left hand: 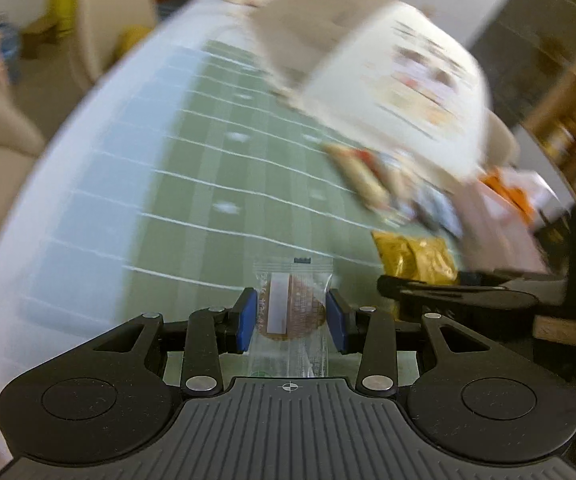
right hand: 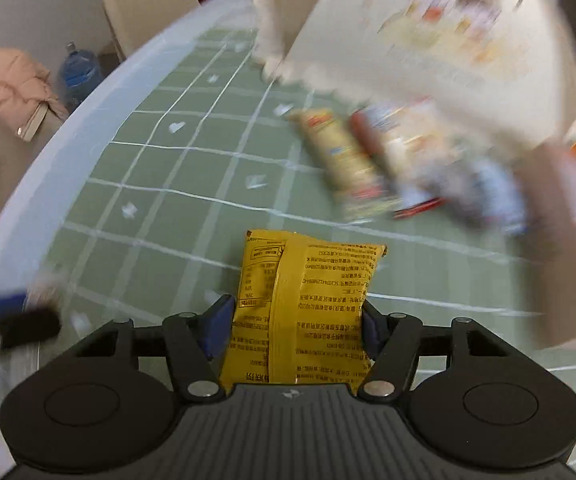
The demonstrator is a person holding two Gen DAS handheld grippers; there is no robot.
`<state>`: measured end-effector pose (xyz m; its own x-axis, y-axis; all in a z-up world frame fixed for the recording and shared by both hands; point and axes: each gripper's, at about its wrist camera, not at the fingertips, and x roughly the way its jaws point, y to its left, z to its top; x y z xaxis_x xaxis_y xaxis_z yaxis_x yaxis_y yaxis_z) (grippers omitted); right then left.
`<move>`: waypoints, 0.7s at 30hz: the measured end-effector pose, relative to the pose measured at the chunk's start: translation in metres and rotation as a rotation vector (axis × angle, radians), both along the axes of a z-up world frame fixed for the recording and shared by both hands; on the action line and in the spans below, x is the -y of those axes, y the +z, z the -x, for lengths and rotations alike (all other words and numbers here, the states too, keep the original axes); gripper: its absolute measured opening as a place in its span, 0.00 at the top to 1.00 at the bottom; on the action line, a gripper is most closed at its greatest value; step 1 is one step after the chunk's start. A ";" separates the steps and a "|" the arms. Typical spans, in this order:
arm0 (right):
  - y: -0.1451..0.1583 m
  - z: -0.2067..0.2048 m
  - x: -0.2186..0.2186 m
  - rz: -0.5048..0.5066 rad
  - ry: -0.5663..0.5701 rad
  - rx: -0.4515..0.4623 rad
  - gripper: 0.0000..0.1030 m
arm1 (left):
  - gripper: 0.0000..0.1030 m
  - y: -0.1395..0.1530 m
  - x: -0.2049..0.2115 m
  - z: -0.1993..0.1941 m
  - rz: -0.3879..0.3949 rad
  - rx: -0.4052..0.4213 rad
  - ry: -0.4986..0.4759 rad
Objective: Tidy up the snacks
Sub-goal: 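Grasp the yellow snack bag with the right gripper while the left holds the biscuit packet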
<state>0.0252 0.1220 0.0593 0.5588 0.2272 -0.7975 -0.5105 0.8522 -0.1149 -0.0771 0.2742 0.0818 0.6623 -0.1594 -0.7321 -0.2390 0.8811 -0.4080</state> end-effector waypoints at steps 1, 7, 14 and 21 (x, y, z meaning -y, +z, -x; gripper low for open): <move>0.007 0.006 0.017 -0.002 0.003 0.016 0.39 | 0.59 0.004 0.012 -0.002 0.008 0.003 -0.040; 0.042 0.020 0.132 -0.052 -0.151 0.051 0.39 | 0.59 0.034 0.097 -0.020 0.049 0.034 -0.353; 0.078 0.040 0.236 -0.161 -0.347 0.193 0.39 | 0.59 0.133 0.174 -0.075 -0.061 0.308 -0.587; 0.080 0.043 0.291 -0.255 -0.457 0.244 0.39 | 0.59 0.147 0.237 -0.198 -0.022 0.385 -0.553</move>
<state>-0.0178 -0.1686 0.1389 0.8065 0.0874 -0.5847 -0.0681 0.9962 0.0550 0.1214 0.0371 0.2290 0.7020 -0.5377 -0.4669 0.4084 0.8411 -0.3546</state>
